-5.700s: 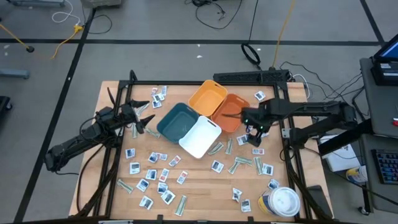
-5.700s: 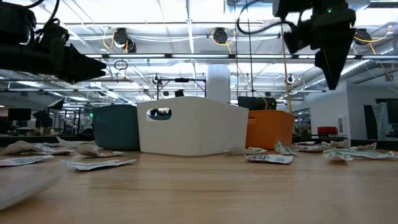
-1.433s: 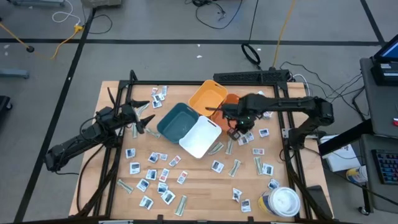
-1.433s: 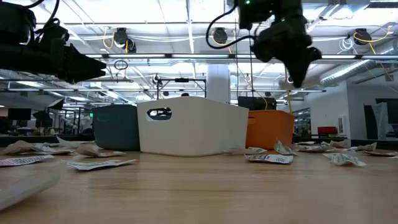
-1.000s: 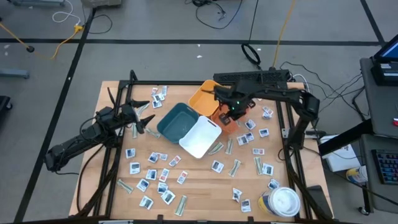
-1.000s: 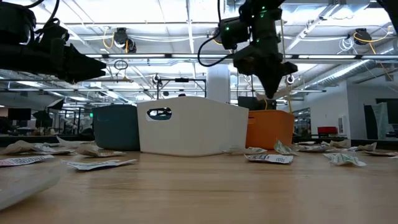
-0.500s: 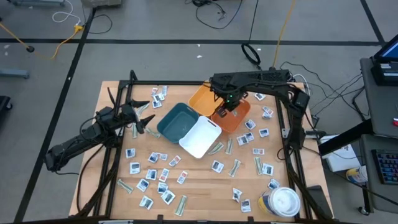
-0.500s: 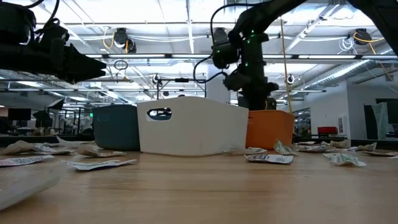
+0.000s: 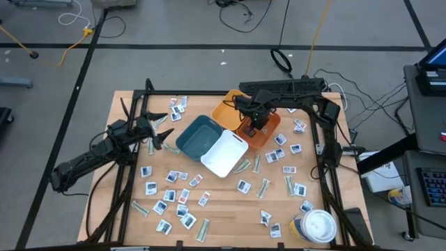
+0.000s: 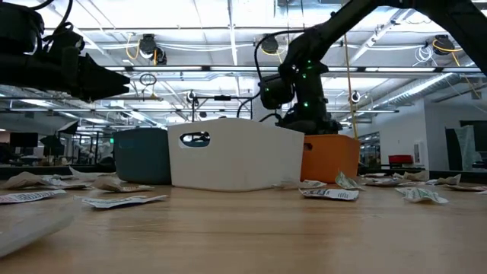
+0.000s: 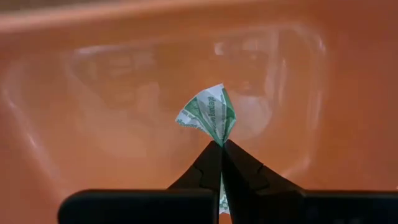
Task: Pick & Place First Aid Supplies
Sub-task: Put the green bandage pack into the orange bin
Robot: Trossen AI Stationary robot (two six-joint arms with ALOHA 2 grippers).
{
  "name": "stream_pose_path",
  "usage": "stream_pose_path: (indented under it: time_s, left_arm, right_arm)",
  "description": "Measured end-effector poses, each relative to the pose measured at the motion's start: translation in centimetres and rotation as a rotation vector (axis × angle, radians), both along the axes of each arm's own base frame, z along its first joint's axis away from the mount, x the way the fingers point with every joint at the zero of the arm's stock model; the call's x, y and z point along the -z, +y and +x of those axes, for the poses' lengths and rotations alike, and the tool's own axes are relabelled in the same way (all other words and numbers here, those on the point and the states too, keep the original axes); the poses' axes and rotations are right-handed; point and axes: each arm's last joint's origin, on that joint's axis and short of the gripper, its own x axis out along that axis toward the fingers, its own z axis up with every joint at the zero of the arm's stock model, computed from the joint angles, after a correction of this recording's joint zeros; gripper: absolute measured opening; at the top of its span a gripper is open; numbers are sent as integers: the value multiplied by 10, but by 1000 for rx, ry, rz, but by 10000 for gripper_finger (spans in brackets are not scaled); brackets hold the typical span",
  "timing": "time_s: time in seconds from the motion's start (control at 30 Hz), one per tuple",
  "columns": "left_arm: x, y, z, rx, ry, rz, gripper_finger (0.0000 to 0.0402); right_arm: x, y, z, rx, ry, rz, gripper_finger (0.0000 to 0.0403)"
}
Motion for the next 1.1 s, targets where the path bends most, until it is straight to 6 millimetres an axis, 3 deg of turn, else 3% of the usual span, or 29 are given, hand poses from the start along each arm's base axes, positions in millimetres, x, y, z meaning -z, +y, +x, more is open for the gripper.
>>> stream_pose_path:
  time_s: [0.23,0.43,0.67,0.8,1.1]
  left_arm:
    - [0,0,0,-1,0,0,367]
    - [0,0,0,-1,0,0,367]
    - [0,0,0,-1,0,0,367]
    - [0,0,0,-1,0,0,367]
    - [0,0,0,-1,0,0,367]
  right_arm:
    - [3,0,1,-19,-17,-9,35]
    - [-4,0,1,10,-46,-24,125]
    - [-35,3,-5,32,-146,-75,215]
    - [-60,7,-13,85,-210,-104,229]
    - [-105,33,-38,407,-272,-112,218]
